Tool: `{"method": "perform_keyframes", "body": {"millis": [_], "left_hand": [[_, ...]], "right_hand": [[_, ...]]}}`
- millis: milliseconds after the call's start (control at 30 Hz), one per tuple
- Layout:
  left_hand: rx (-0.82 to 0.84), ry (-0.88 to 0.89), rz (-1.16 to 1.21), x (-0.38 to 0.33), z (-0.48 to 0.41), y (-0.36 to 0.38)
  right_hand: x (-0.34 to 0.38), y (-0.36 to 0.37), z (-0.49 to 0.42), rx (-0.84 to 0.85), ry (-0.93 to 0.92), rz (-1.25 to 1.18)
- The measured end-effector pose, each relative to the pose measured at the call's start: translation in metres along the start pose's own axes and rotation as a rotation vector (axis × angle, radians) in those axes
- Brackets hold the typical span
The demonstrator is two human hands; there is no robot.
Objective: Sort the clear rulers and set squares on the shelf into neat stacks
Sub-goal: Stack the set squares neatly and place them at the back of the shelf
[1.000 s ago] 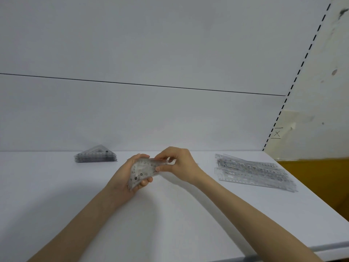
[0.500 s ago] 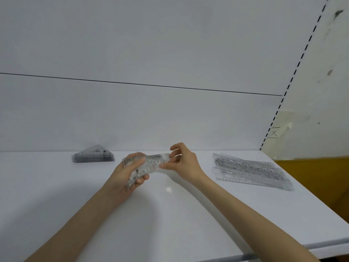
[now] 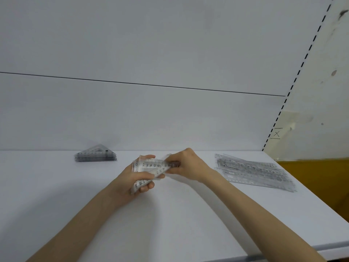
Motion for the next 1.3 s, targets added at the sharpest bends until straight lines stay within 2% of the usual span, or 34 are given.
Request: {"method": "perform_keyframes", "body": {"millis": [267,433,500,567,633,733,1033,1300], "left_hand": [[0.068,-0.041,0.004,0.000,0.009,0.009],[0.118,-0.082,-0.023,0.004,0.009,0.017],[0.073,-0.073,0.002,0.003,0.006,0.010],[-0.001,-0.055,0.067,0.000,0.005,0.001],[-0.087,-0.027,0.143,-0.003,0.004,-0.009],[-0.179,-0.003,0.236,-0.004,0.001,-0.022],[-0.291,-0.001,0.303,-0.006,0.003,-0.035],[-0.328,-0.013,0.333,-0.005,0.006,-0.035]], "right_hand": [[0.014,0.001,0.007,-0.015,-0.145,0.081],[-0.002,0.011,0.017,0.073,-0.041,0.094],[-0.021,0.000,0.018,0.020,0.090,-0.108],[-0.041,-0.016,0.018,-0.133,0.190,-0.287],[-0.058,-0.017,0.016,-0.120,0.274,-0.161],[-0.074,0.003,0.014,0.076,0.392,0.099],[-0.090,0.004,0.007,-0.002,0.454,-0.165],[-0.089,0.005,0.006,0.047,0.432,-0.124]]}}
Point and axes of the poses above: each hand's wrist, its own z-axis away from the middle knuckle, its own y-axis out of the palm, x = y × z, the point moved 9 cm from there along -z, towards the middle knuckle, and after that the axes turned 7 degrees about -y, right-handed, at the moved point
